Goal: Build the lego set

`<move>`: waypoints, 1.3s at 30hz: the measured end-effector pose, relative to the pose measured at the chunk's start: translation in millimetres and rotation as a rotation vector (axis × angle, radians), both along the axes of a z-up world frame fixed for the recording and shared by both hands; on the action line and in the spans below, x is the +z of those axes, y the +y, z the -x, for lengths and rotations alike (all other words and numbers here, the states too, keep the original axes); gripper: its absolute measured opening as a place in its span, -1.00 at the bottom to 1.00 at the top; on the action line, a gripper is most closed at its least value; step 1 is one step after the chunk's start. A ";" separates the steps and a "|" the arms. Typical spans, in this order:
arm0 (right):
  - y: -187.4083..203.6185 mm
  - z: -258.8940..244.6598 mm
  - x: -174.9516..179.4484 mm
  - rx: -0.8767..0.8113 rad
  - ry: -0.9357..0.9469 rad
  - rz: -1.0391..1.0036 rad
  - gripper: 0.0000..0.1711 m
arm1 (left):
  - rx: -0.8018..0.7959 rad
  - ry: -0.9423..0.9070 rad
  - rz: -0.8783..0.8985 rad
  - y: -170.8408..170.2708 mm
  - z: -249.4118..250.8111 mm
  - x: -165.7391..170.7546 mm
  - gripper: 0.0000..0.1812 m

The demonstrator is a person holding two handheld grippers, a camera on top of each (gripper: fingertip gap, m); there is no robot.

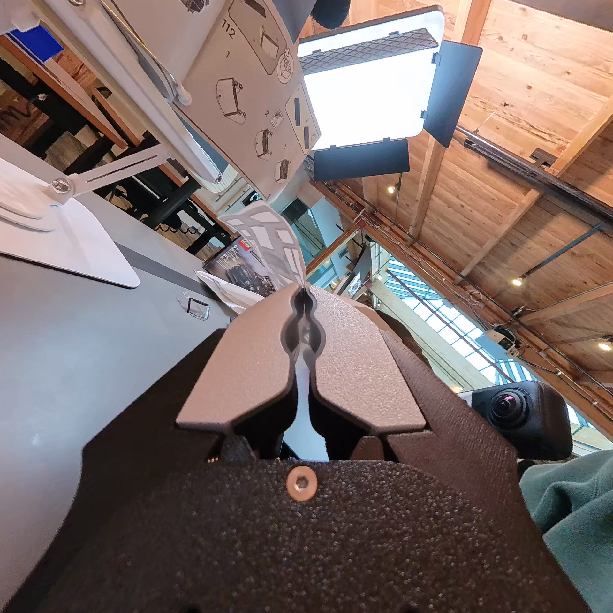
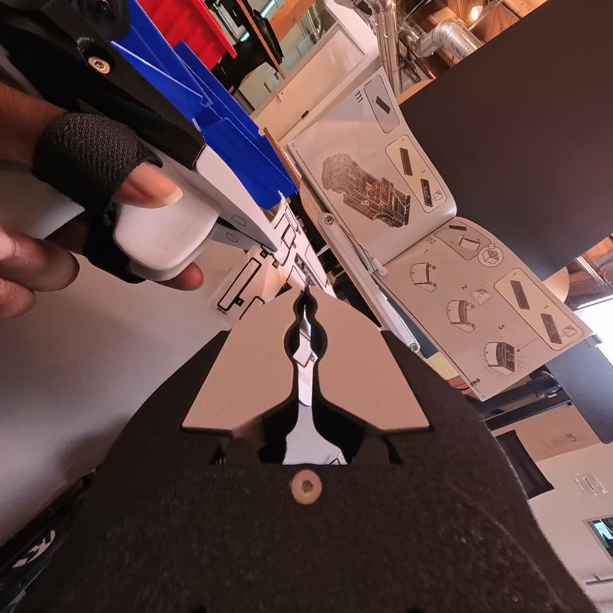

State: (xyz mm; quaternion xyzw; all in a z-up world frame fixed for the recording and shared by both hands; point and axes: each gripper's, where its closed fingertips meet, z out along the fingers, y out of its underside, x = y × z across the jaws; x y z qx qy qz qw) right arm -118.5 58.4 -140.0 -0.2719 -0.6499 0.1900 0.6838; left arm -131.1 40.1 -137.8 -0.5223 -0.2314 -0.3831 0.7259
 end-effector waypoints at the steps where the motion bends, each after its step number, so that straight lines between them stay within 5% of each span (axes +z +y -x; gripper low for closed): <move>1: -0.4 0.2 -0.3 0.001 -0.004 0.003 -1.00 | 0.001 0.004 0.001 0.0 -0.2 -0.1 -1.00; 14: -0.1 1.3 4.5 -0.043 -0.017 0.152 -1.00 | 0.039 0.213 0.014 0.7 -15.8 5.3 -1.00; 24: 42.9 -16.6 36.9 0.026 0.093 0.710 -1.00 | 0.076 0.247 0.071 1.7 -9.8 -1.9 -1.00; 39: 1.2 -6.5 24.8 0.015 0.076 0.351 -1.00 | 0.097 0.274 0.052 -0.6 -10.0 3.4 -1.00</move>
